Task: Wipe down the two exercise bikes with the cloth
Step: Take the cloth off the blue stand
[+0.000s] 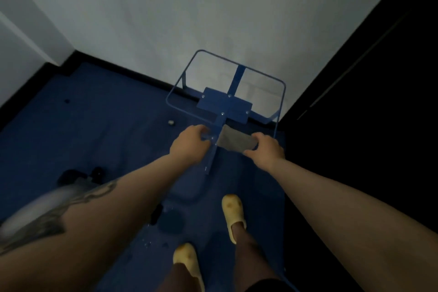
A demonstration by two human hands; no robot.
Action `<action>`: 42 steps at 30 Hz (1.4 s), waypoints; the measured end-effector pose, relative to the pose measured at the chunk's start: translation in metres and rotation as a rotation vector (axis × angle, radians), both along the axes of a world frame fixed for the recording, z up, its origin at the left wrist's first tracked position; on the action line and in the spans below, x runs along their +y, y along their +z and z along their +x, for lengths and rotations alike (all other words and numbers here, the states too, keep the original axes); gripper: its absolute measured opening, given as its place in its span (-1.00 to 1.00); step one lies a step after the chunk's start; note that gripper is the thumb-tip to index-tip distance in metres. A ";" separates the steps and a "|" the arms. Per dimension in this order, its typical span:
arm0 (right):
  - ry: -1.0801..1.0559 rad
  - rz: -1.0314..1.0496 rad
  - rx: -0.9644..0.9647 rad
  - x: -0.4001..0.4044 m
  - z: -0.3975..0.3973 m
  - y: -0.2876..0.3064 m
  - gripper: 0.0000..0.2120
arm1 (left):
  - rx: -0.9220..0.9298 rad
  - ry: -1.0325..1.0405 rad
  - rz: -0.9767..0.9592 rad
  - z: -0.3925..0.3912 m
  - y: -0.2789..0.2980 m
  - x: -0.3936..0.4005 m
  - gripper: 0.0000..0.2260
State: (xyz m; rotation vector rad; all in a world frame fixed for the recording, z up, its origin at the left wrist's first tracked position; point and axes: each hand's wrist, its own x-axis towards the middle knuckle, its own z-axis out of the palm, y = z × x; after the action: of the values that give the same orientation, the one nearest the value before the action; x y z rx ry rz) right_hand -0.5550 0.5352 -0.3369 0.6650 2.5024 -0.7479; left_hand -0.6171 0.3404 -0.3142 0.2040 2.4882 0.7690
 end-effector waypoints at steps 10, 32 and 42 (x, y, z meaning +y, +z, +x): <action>0.094 0.129 0.017 0.015 -0.061 -0.071 -0.91 | -0.107 0.126 0.040 -0.028 -0.059 0.032 -0.71; -0.129 -0.205 0.614 -0.105 0.064 0.089 -0.85 | 0.115 0.176 0.183 0.089 0.075 -0.101 -0.68; -0.385 -0.841 0.601 -0.172 0.187 0.180 -0.89 | 0.287 0.267 0.273 0.230 0.126 -0.167 -0.71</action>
State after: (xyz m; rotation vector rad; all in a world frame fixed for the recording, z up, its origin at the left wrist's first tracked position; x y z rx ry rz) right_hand -0.3683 0.3628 -0.1572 0.6533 2.1762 -2.2362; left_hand -0.3872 0.1732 -0.1879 0.0822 2.7049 1.2723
